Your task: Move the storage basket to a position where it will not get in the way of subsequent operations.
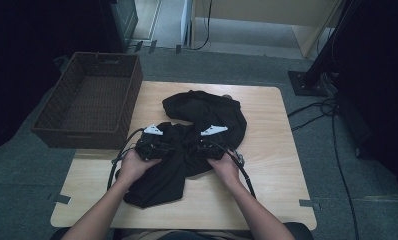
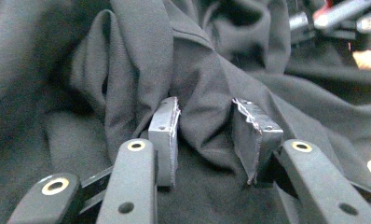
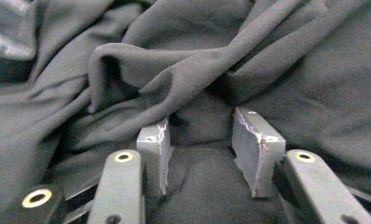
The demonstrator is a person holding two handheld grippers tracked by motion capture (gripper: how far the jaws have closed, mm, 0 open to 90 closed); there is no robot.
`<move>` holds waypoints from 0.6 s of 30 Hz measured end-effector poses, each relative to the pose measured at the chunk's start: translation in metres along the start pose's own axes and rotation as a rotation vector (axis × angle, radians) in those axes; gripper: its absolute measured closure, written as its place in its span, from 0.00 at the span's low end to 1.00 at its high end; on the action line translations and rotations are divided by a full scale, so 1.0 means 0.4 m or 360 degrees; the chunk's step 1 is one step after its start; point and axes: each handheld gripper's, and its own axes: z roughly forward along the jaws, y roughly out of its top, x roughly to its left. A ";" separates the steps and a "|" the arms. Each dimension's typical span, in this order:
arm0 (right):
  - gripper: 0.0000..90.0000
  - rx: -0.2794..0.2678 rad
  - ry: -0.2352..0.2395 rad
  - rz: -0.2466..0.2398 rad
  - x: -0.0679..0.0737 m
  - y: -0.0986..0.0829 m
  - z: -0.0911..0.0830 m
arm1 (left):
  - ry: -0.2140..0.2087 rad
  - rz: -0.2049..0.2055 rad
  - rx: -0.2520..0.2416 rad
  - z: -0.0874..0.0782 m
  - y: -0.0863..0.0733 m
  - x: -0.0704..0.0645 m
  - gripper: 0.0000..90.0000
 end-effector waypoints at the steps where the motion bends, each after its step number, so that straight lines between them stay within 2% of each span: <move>1: 0.64 0.0002 -0.0004 0.0002 -0.003 0.003 0.003 | 0.0000 0.0000 0.0000 0.000 0.000 0.000 0.69; 6: 0.65 0.0002 -0.0022 0.0003 -0.011 0.018 0.016 | -0.0002 -0.0020 -0.0012 -0.009 -0.025 -0.011 0.69; 9: 0.65 -0.0011 -0.0017 -0.0006 -0.021 0.030 0.030 | -0.0013 -0.0042 0.0006 -0.021 -0.045 -0.022 0.69; 15: 0.66 -0.0017 -0.0019 -0.0010 -0.042 0.052 0.050 | -0.0037 -0.0021 0.0048 -0.028 -0.070 -0.046 0.69; 18: 0.67 -0.0013 -0.0021 -0.0004 -0.057 0.066 0.060 | -0.0077 -0.0067 0.0037 -0.029 -0.081 -0.055 0.69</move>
